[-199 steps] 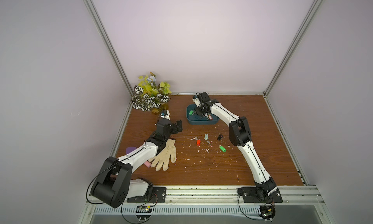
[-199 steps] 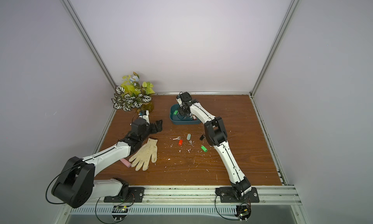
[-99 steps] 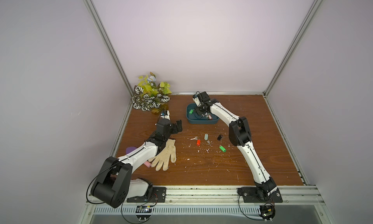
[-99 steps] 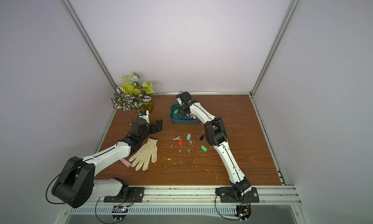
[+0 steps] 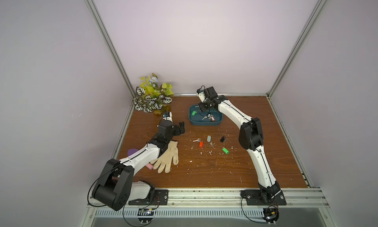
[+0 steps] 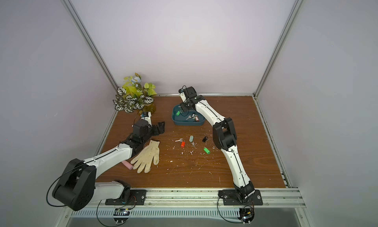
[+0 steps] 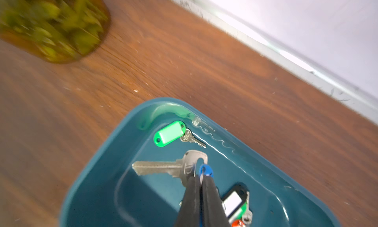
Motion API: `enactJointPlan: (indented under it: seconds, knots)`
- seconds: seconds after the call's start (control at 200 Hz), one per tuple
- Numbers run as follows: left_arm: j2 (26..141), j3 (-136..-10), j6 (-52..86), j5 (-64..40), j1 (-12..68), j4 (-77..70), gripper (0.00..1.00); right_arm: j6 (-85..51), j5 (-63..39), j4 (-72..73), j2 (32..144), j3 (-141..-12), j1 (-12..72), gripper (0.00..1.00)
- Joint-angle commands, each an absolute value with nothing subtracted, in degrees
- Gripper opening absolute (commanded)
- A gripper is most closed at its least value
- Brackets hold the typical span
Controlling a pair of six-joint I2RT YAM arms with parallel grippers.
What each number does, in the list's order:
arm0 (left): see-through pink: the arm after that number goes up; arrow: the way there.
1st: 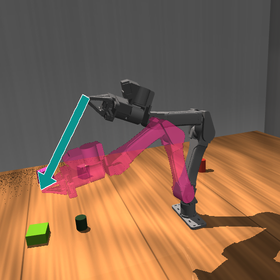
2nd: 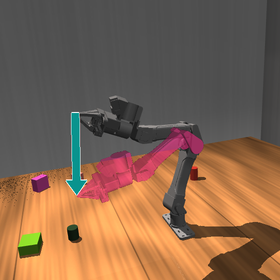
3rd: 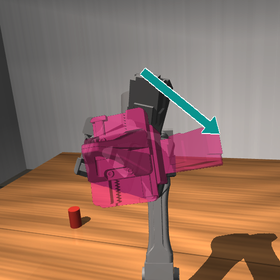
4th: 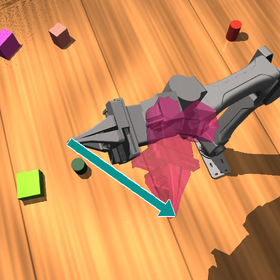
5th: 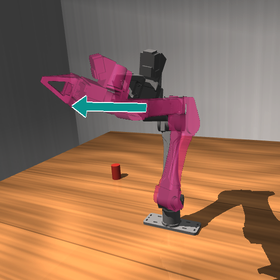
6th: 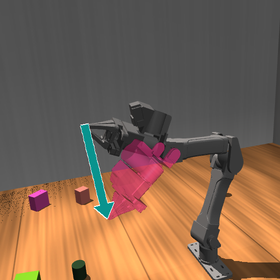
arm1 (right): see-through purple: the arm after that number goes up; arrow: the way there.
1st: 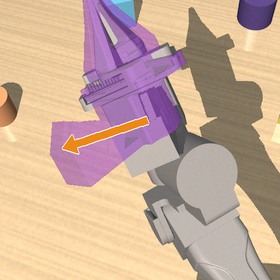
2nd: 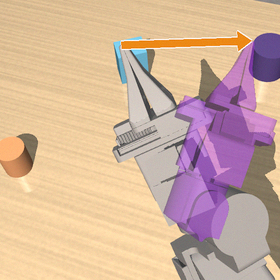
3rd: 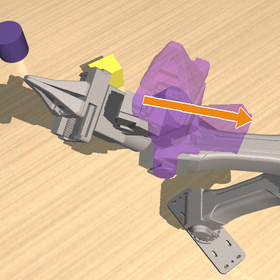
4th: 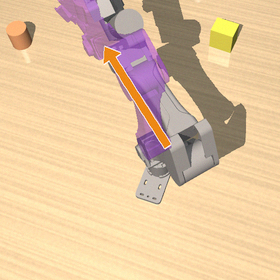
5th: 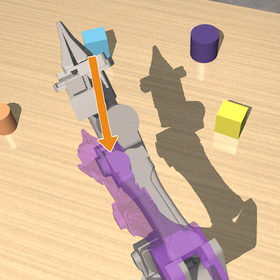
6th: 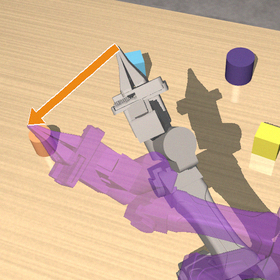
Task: Take the keys out of the storage box
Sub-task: Pick up the key from the storage box, then place the key at the center of the board.
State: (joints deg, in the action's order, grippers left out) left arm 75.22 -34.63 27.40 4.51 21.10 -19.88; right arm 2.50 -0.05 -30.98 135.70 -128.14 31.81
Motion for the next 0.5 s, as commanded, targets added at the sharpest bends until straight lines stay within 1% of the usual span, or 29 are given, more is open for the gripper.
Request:
enactJointPlan:
  seconds: [0.0,0.075,0.23,0.34,0.42,0.495]
  knots:
    - [74.38,-35.51,26.85,2.15,20.39,-20.27,1.00,1.04,-2.13,-29.44,128.61,-123.91,32.04,0.00]
    - [74.62,-35.51,26.21,-0.18,20.33,-21.42,1.00,-0.01,-2.37,-25.91,121.17,-113.67,32.08,0.00]
    - [75.96,-35.67,26.96,-1.77,20.39,-23.03,1.00,-5.44,-3.69,-10.17,98.94,-79.22,32.67,0.00]
    - [76.80,-35.77,27.72,-3.36,20.39,-24.23,1.00,-11.20,-3.12,-3.68,83.67,-58.36,35.31,0.00]
    - [77.13,-35.90,28.09,-4.13,20.43,-24.94,1.00,-14.61,-2.38,-0.68,74.69,-46.67,38.49,0.00]
    - [77.56,-36.33,28.56,-4.72,20.63,-25.24,1.00,-17.01,-2.71,1.58,69.86,-38.99,41.43,0.00]
